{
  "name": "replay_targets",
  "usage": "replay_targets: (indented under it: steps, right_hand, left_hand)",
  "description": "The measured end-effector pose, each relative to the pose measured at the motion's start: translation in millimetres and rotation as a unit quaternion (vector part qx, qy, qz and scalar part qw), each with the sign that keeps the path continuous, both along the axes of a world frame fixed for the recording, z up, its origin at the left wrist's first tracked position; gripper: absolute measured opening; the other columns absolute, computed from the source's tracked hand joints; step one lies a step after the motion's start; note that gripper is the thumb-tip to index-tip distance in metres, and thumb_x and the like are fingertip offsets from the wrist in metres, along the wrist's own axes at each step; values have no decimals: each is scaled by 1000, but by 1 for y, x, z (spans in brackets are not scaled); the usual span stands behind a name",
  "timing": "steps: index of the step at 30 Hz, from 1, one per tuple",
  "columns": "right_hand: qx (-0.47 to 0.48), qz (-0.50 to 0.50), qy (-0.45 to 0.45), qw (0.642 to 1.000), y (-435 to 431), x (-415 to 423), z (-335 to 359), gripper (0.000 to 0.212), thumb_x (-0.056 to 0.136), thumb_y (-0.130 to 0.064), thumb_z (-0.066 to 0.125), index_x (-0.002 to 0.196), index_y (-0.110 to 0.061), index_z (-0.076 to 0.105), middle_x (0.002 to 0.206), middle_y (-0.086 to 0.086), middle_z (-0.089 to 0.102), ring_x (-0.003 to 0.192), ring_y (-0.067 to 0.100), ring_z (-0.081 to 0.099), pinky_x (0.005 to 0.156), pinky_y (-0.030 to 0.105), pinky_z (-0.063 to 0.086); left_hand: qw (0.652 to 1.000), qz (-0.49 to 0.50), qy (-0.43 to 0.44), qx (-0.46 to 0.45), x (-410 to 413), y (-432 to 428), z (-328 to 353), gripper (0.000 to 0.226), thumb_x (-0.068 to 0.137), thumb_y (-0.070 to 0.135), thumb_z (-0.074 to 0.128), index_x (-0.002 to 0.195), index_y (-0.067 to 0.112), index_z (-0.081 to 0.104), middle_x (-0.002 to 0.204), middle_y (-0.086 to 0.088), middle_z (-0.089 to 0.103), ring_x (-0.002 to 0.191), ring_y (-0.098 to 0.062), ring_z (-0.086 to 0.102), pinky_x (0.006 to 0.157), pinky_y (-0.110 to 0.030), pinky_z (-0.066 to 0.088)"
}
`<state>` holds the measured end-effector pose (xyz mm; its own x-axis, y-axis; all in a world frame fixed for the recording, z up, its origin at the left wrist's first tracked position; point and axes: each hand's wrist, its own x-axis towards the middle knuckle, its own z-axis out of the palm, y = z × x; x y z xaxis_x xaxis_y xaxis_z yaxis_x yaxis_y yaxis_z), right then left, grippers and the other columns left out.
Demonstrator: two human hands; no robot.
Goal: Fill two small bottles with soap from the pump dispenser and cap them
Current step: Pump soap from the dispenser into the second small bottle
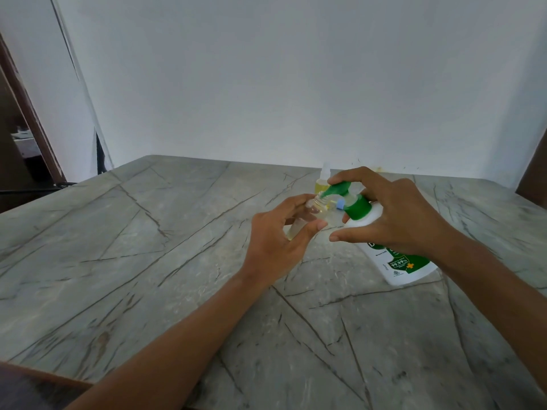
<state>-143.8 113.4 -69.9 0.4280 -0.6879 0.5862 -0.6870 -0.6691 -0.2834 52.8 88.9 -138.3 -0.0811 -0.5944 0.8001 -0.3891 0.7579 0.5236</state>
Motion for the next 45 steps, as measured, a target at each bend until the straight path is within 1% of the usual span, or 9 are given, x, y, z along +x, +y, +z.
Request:
replay_targets:
  steps: [2, 6, 9, 17, 22, 29, 37, 42, 45]
  right_hand:
    - [5, 1, -7, 1000, 0, 0, 1, 66, 55, -65, 76, 109, -62, 38, 82, -36, 52, 83, -17, 57, 63, 0, 44]
    - [20, 15, -36, 999, 0, -4, 3, 66, 54, -56, 84, 107, -54, 46, 84, -17, 70, 70, 2, 68, 59, 20, 57]
    - [25, 23, -51, 998, 0, -6, 2, 61, 52, -52, 85, 103, -46, 52, 87, -10, 73, 71, 3, 69, 59, 25, 58]
    - [29, 21, -33, 999, 1, -2, 4, 67, 51, -63, 78, 108, -60, 43, 86, -36, 59, 82, -13, 62, 61, 4, 48]
    - [29, 21, -41, 999, 0, -4, 4, 68, 52, -59, 82, 108, -58, 43, 87, -18, 70, 74, -1, 68, 62, 15, 56]
    - [34, 27, -52, 998, 1, -5, 3, 58, 51, -48, 86, 98, -46, 51, 79, -29, 64, 72, -8, 65, 57, 7, 49]
    - [30, 6, -16, 999, 1, -3, 2, 71, 49, -69, 74, 111, -61, 40, 85, -29, 64, 76, -6, 64, 61, 10, 51]
    - [16, 5, -23, 1000, -2, -3, 2, 68, 53, -62, 80, 109, -59, 41, 91, -12, 72, 73, 4, 69, 61, 25, 59]
    - [17, 14, -36, 999, 0, -4, 2, 61, 52, -57, 83, 102, -53, 47, 83, -21, 68, 74, -3, 67, 62, 17, 56]
  left_hand:
    - [1000, 4, -1, -4, -1, -1, 0, 48, 83, 42, 68, 123, 16, 65, 100, 31, 60, 88, 20, 61, 79, -5, 50]
    - [1000, 6, -1, -18, 0, -1, -1, 47, 85, 39, 73, 124, 14, 65, 102, 23, 63, 88, 20, 60, 78, -4, 49]
    - [999, 8, -19, -29, 0, 0, -1, 48, 86, 41, 67, 124, 12, 65, 103, 19, 64, 87, 21, 58, 75, -3, 48]
    - [1000, 6, -5, -30, 2, -2, 0, 44, 87, 35, 71, 125, 13, 65, 101, 16, 68, 86, 14, 64, 75, -7, 52]
    - [999, 8, -9, -37, 1, 0, 2, 45, 87, 39, 66, 125, 14, 64, 101, 18, 66, 86, 16, 62, 73, -7, 52]
    - [998, -9, -36, -47, 1, 0, 0, 47, 89, 40, 64, 124, 10, 65, 106, 11, 70, 93, 2, 64, 73, -7, 52]
    - [999, -3, -5, -50, 3, -1, 0, 43, 89, 37, 66, 125, 14, 65, 101, 17, 68, 90, 1, 68, 74, -14, 56]
    - [998, 6, -10, -56, 2, -1, 1, 44, 89, 39, 64, 125, 14, 64, 102, 18, 66, 91, 5, 66, 73, -12, 55]
    - [998, -1, -23, -55, 2, 0, 1, 45, 89, 39, 65, 125, 13, 65, 104, 17, 66, 90, 10, 64, 73, -9, 54]
